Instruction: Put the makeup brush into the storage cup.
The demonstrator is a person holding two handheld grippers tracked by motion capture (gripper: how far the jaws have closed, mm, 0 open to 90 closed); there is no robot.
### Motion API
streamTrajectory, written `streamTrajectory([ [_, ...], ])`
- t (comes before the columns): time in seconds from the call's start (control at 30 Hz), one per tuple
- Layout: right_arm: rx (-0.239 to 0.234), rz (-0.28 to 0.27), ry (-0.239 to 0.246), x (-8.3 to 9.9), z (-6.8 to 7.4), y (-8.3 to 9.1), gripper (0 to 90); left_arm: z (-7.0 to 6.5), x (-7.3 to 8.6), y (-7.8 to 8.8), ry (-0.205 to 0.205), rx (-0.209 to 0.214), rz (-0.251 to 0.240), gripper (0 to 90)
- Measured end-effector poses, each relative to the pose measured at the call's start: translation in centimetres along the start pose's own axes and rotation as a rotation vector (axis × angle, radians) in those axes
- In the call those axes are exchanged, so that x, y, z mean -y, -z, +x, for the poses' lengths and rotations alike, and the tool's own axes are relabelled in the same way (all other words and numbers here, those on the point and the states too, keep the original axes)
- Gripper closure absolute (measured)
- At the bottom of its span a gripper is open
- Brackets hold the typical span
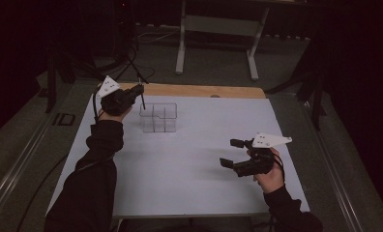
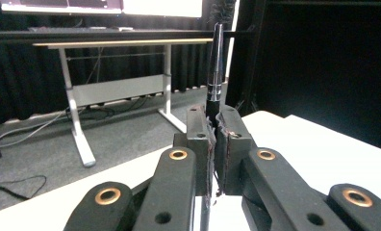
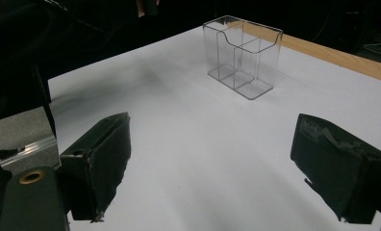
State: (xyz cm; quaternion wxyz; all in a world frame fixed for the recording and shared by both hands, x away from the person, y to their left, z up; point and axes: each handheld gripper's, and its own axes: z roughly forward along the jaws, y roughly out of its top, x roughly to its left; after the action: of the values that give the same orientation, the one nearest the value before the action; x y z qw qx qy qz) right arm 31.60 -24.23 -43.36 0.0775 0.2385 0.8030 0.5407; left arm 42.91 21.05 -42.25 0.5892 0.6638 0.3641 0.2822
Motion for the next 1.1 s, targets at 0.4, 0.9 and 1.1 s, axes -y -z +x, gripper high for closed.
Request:
streamTrajectory([
  [0.4, -0.002, 0.0, -0.001, 0.0, 0.0, 0.0, 13.8, 0.1, 1.5, -0.4, 0.03, -0.014, 0.042, 86.1],
  [0.9, -0.003, 0.003, -0.003, 0.0, 0.0, 0.0, 13.8, -0.3, 3.1, -0.9, 0.053, -0.027, 0.095, 85.9],
  [1.1, -0.001, 0.001, -0.002, 0.0, 0.0, 0.0, 13.7, -0.6, 2.9, -0.9, 0.06, -0.047, 0.143, 66.5],
])
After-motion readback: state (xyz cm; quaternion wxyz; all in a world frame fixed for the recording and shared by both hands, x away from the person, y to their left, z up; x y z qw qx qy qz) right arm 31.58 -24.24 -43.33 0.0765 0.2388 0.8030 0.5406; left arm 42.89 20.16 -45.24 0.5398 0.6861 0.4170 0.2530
